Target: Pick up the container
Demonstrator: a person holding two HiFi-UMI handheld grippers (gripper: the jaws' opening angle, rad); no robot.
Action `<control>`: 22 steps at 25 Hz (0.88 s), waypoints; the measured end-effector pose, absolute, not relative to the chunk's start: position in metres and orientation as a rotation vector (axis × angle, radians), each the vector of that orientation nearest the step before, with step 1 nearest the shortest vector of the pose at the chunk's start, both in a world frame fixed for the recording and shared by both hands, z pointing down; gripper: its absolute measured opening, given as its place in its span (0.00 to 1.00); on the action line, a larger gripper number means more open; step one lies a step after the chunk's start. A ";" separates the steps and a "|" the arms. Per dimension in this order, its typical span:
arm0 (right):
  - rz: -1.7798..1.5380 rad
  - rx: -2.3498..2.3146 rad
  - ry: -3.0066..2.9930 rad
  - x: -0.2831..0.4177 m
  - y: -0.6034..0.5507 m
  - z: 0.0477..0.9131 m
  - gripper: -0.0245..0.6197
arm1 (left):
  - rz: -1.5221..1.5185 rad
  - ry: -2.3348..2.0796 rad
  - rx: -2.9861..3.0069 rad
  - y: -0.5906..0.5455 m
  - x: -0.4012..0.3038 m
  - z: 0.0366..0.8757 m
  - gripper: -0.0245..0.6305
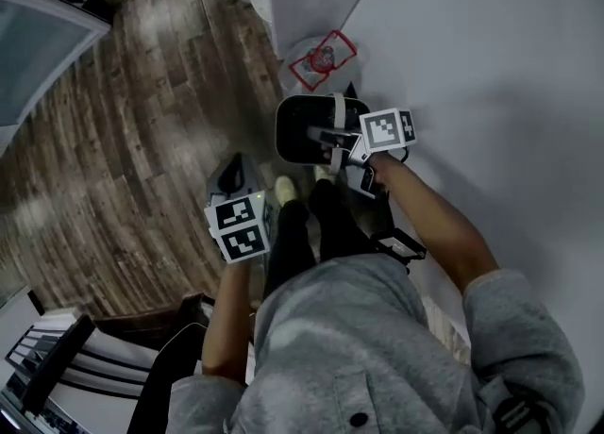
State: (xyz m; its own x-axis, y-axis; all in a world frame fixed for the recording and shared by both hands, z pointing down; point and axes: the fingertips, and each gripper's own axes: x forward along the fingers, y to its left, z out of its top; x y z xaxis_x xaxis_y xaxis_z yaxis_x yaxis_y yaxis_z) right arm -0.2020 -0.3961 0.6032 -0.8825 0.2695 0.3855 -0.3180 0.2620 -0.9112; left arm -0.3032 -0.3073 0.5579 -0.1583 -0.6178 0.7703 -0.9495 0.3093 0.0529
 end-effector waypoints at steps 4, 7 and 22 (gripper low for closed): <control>1.709 0.111 -2.121 -0.215 -0.412 0.557 0.08 | 0.623 -1.903 1.463 -0.317 -0.310 0.525 0.06; 1.750 0.112 -2.133 -0.209 -0.400 0.521 0.08 | 0.601 -1.910 1.492 -0.306 -0.299 0.500 0.06; 1.878 0.114 -2.157 -0.173 -0.400 0.417 0.08 | 0.516 -1.926 1.604 -0.317 -0.275 0.418 0.06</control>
